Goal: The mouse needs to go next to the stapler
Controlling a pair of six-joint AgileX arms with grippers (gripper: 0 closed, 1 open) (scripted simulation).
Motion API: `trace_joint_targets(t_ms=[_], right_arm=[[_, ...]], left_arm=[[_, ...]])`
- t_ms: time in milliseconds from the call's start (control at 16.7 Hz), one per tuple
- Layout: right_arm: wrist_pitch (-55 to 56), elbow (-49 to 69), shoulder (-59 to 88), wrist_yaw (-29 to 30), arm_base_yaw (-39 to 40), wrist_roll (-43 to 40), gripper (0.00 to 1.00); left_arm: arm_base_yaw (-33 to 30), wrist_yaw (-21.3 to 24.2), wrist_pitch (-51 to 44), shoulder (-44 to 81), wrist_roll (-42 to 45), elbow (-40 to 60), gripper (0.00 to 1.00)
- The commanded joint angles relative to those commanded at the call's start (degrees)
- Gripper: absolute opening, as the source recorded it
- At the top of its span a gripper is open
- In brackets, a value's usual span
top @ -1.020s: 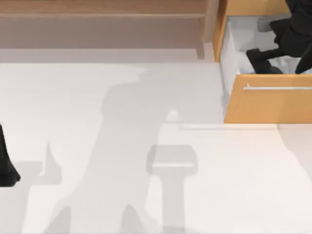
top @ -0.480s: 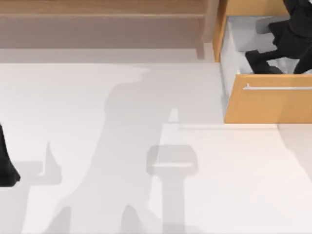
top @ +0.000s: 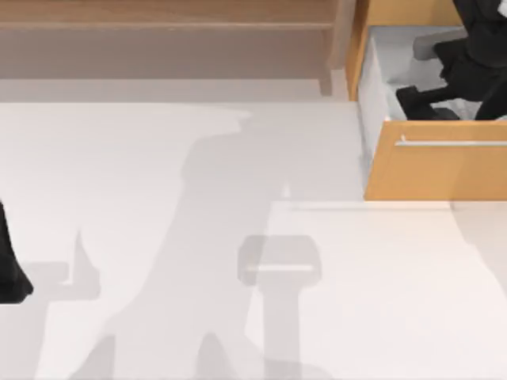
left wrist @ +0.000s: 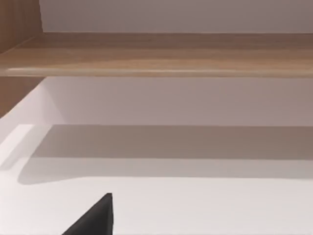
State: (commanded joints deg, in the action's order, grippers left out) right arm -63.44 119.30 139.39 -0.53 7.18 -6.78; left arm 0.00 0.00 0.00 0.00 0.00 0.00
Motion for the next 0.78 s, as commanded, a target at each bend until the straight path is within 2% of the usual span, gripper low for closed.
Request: trace_joint_targets(t_ms=[480,780], right_arm=[[1.68,-0.93,1.30,-0.06,-0.07,0.03,1.00],[1.68,-0.93,1.30,-0.06,-0.07,0.03,0.62]], left_arm=[[0.00,0.00,0.00,0.00,0.00,0.00,1.00],[0.00,0.00,0.00,0.00,0.00,0.00,1.00]])
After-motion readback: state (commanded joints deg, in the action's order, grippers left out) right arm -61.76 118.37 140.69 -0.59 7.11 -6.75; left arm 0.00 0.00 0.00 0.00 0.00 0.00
